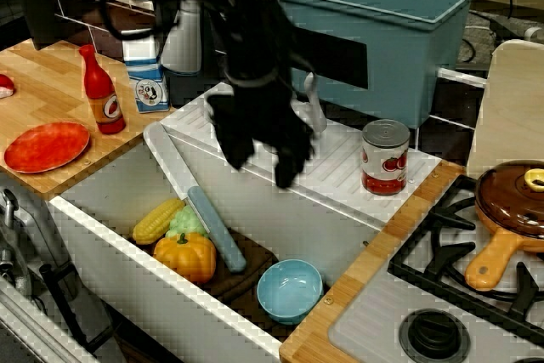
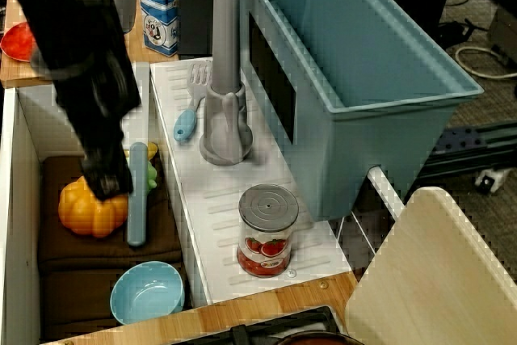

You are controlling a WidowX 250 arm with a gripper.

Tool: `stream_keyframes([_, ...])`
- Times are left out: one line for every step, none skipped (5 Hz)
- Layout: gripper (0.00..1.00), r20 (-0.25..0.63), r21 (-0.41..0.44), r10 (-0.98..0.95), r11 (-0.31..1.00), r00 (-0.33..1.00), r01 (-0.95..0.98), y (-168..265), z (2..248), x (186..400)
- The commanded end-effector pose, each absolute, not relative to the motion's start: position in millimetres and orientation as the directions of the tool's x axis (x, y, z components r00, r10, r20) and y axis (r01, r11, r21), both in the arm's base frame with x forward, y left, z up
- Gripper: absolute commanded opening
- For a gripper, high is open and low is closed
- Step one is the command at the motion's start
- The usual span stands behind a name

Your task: Lift bowl

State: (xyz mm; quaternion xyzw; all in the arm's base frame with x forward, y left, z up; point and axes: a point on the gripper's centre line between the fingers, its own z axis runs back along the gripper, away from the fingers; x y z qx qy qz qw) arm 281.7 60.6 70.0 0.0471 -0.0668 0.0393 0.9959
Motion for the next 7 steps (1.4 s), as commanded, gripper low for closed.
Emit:
stream_keyframes([1.0, 0.179, 0.125, 0.077, 0.987, 0.981, -0.101, 57.6, 49.1, 298.0])
stream_keyframes([1.0, 0.183, 0.132, 0.076, 0.986, 0.98, -0.101, 58.7, 41.3, 297.9])
stream_keyframes([1.0, 0.175, 0.136, 0.068, 0.986, 0.982, -0.093, 59.4, 34.6, 294.4])
stream_keyframes([1.0, 0.167, 0.125, 0.06, 0.989, 0.984, -0.081, 59.0, 28.8, 286.9])
stream_keyframes([1.0, 0.163, 0.124, 0.059, 0.989, 0.985, -0.08, 58.5, 24.3, 282.1])
stream_keyframes([1.0, 0.156, 0.126, 0.048, 0.99, 0.987, -0.068, 56.5, 16.9, 275.9])
stream_keyframes([1.0, 0.151, 0.126, 0.058, 0.989, 0.987, -0.077, 55.9, 9.5, 273.9])
